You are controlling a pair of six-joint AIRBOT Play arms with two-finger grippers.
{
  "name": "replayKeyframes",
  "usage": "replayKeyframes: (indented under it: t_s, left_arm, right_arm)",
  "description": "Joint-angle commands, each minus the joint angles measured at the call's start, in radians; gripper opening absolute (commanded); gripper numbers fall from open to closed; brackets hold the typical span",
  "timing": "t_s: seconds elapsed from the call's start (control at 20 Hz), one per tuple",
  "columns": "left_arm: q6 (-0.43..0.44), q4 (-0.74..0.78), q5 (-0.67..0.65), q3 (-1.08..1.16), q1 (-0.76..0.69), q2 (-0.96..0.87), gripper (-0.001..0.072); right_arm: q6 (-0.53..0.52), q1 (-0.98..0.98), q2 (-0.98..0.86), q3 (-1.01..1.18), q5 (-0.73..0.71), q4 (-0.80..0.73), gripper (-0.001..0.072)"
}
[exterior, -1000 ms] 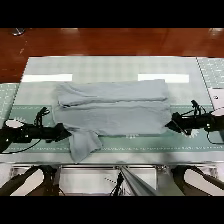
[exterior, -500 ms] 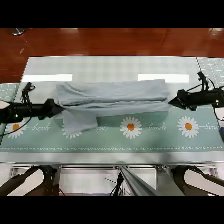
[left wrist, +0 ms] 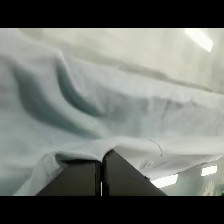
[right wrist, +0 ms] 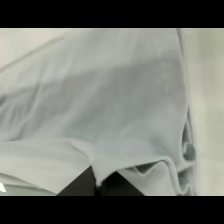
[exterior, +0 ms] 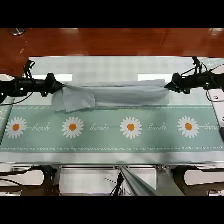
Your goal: Fold the shirts.
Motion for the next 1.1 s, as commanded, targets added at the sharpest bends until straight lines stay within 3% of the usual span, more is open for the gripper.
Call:
replayKeyframes:
  t_s: [0.0,0.15,0.2,0.25,0.3,0.35,0.4,0.55,0.65,0.75,0.95,1.05]
  left_arm:
    - [-0.022,-0.016,0.006,0.121,-0.014,-0.119,0.0023]
    - [-0.022,-0.016,0.008,0.168,-0.031,-0.167,0.0051]
    - [-0.023,-0.016,0.007,0.174,-0.036,-0.174,0.0218]
    - [-0.023,-0.016,0.006,0.179,-0.038,-0.174,0.0534]
    - [-0.023,-0.015,-0.007,0.194,-0.032,-0.173,0.0705]
    - [-0.024,-0.015,-0.043,0.221,-0.013,-0.173,0.0703]
    - [-0.048,-0.007,-0.092,0.253,0.020,-0.172,0.0703]
    - [-0.141,0.153,-0.254,0.307,0.142,-0.134,0.0703]
    - [-0.150,0.335,-0.318,0.281,0.203,-0.066,0.0703]
    - [-0.122,0.382,-0.237,0.163,0.235,0.043,0.0703]
    - [0.074,0.177,0.070,-0.219,0.180,0.320,0.0703]
    - [0.091,0.162,0.126,-0.325,0.129,0.395,0.0703]
  right_arm:
    - [0.011,0.005,-0.115,0.108,-0.015,0.048,0.0022]
    - [0.013,0.021,-0.177,0.175,-0.033,0.064,0.0023]
    - [0.013,0.021,-0.189,0.185,-0.049,0.077,0.0024]
    - [0.018,0.021,-0.193,0.187,-0.062,0.092,0.0078]
    - [0.033,0.017,-0.192,0.188,-0.069,0.098,0.0342]
    - [0.038,0.005,-0.192,0.198,-0.053,0.095,0.0611]
    - [0.034,-0.019,-0.192,0.219,-0.004,0.090,0.0635]
    - [0.021,-0.138,-0.185,0.268,0.183,0.057,0.0635]
    - [0.021,-0.220,-0.168,0.268,0.254,-0.021,0.0635]
    - [0.025,-0.265,-0.163,0.244,0.271,-0.067,0.0635]
    - [0.008,-0.244,-0.185,0.141,0.190,-0.007,0.0634]
    - [-0.030,-0.206,-0.229,0.140,0.189,0.058,0.0635]
